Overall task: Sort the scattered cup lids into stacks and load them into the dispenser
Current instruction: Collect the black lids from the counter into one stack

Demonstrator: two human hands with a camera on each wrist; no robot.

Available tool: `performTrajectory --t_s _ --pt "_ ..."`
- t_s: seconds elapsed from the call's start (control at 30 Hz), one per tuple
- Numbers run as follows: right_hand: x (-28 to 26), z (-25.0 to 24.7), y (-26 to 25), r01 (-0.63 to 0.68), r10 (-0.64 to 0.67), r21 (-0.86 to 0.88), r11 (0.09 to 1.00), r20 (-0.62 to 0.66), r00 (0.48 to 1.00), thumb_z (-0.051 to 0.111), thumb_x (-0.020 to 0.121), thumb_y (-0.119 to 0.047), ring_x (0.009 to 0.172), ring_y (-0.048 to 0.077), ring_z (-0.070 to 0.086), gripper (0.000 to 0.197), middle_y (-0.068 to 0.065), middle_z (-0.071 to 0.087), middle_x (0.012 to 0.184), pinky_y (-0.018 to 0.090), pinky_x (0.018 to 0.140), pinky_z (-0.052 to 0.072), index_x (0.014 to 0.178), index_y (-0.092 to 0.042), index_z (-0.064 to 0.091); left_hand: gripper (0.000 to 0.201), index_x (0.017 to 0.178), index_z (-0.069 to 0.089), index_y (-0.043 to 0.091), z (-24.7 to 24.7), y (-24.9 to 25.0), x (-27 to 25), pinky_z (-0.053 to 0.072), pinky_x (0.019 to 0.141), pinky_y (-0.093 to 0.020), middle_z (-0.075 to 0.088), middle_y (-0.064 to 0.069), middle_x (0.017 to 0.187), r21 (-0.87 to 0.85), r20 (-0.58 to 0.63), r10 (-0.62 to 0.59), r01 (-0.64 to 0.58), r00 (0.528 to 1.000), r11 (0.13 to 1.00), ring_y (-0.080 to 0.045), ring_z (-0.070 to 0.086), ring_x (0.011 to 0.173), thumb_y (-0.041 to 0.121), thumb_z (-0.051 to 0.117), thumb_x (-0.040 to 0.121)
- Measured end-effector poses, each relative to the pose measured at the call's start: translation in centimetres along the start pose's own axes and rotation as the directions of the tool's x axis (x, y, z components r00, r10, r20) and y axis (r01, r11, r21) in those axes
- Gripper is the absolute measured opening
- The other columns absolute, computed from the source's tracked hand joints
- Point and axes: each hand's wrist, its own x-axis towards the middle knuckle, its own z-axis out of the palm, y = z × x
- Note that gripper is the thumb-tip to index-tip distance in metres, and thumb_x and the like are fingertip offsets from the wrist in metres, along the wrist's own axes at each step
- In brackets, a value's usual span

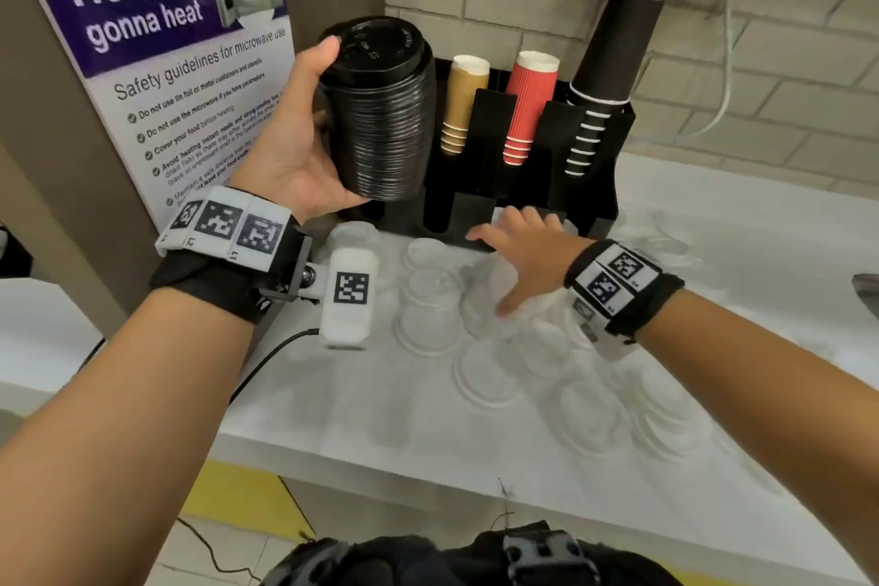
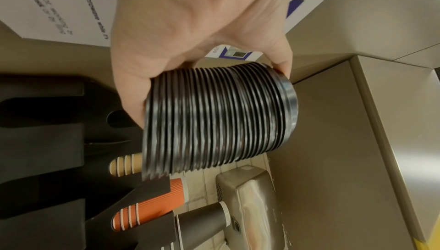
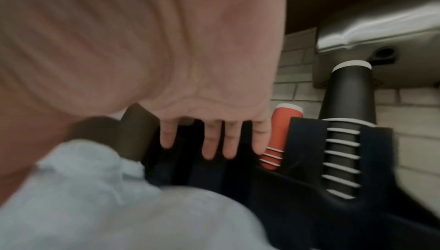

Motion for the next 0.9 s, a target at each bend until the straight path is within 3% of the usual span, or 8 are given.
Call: performTrajectory --t_s 0.2,0.33,0.57,0.67,0.7,0.77,0.83,0.9 --pt "5.5 -1.7 -10.6 0.338 -0.327 0.048 0.940 -0.163 0.931 0.057 0.090 -0.044 0.135 0.027 0.028 0.062 0.003 0.028 0.149 0.047 0.105 0.029 0.146 -0.031 0.033 0.068 0.129 0.056 0.011 -0.3 0.4 -0.6 0.053 0.080 -0.060 0.069 -0.015 0.117 0.030 -0.023 0.028 -0.027 0.999 0.999 -0.039 0.068 0.102 0.052 0.070 0.076" --pt "7.8 -1.2 -15.6 0.383 -0.384 -0.010 0.924 -0.032 0.923 0.054 0.092 -0.040 0.144 0.024 0.013 0.065 0.002 0.018 0.157 0.052 0.115 0.013 0.149 -0.022 0.029 0.079 0.129 0.053 0.013 -0.9 0.2 -1.4 0.054 0.074 -0.060 0.071 -0.015 0.112 0.068 -0.070 0.037 -0.033 0.997 0.997 -0.041 0.069 0.096 0.050 0.077 0.063" --pt "8.8 -0.2 -13.4 0.267 -0.290 -0.234 0.935 -0.069 0.955 0.040 0.099 -0.037 0.146 0.030 0.003 0.044 0.002 0.007 0.160 0.055 0.117 0.003 0.142 -0.046 0.034 0.076 0.125 0.055 0.017 -2.8 -0.7 -2.6 0.055 0.067 -0.057 0.074 -0.012 0.104 0.085 -0.132 0.044 -0.033 0.990 0.996 -0.038 0.071 0.090 0.050 0.080 0.061" --pt "8.2 -1.2 -10.9 0.220 -0.176 0.212 0.952 -0.210 0.962 0.049 0.094 -0.019 0.140 0.030 0.027 0.051 0.009 0.031 0.152 0.044 0.116 0.020 0.143 -0.029 0.040 0.078 0.124 0.056 0.017 -3.0 -1.2 -2.7 0.055 0.068 -0.058 0.073 -0.013 0.108 0.044 -0.140 0.036 -0.031 0.989 0.999 -0.039 0.071 0.091 0.048 0.081 0.057" --pt "7.7 -1.7 -10.2 0.216 -0.087 0.486 0.847 -0.274 0.958 0.048 0.094 -0.010 0.130 0.031 0.041 0.045 0.014 0.045 0.140 0.040 0.109 0.032 0.139 -0.018 0.048 0.081 0.125 0.056 0.017 -3.1 -1.3 -2.7 0.055 0.069 -0.058 0.071 -0.014 0.113 0.025 -0.144 0.036 -0.032 0.989 0.999 -0.040 0.070 0.093 0.048 0.081 0.056" --pt "6.4 -2.4 -9.1 0.221 0.113 0.905 0.365 -0.278 0.954 0.042 0.096 -0.002 0.101 0.030 0.059 0.033 0.016 0.063 0.109 0.036 0.088 0.047 0.123 -0.002 0.060 0.085 0.127 0.055 0.015 -3.0 -1.5 -2.6 0.054 0.072 -0.059 0.068 -0.015 0.120 0.000 -0.149 0.026 -0.027 0.989 1.000 -0.041 0.069 0.096 0.049 0.081 0.054" --pt "4.6 -2.9 -8.9 0.169 0.161 0.955 -0.244 -0.132 0.978 0.040 0.100 -0.017 0.086 0.025 0.064 0.029 0.012 0.068 0.093 0.033 0.077 0.052 0.109 -0.004 0.064 0.086 0.126 0.056 0.012 -3.0 -1.9 -2.4 0.054 0.075 -0.060 0.068 -0.016 0.120 -0.044 -0.142 0.004 -0.010 0.990 0.999 -0.041 0.069 0.097 0.051 0.081 0.053" --pt "3.2 -2.9 -8.9 0.111 0.020 0.816 -0.567 -0.121 0.992 0.037 0.100 -0.046 0.103 0.025 0.065 0.045 0.012 0.068 0.113 0.042 0.089 0.054 0.112 -0.012 0.063 0.081 0.118 0.061 0.012 -2.8 -2.5 -2.2 0.055 0.074 -0.059 0.071 -0.016 0.112 -0.042 -0.108 -0.012 0.008 0.994 0.999 -0.040 0.070 0.095 0.054 0.081 0.052"
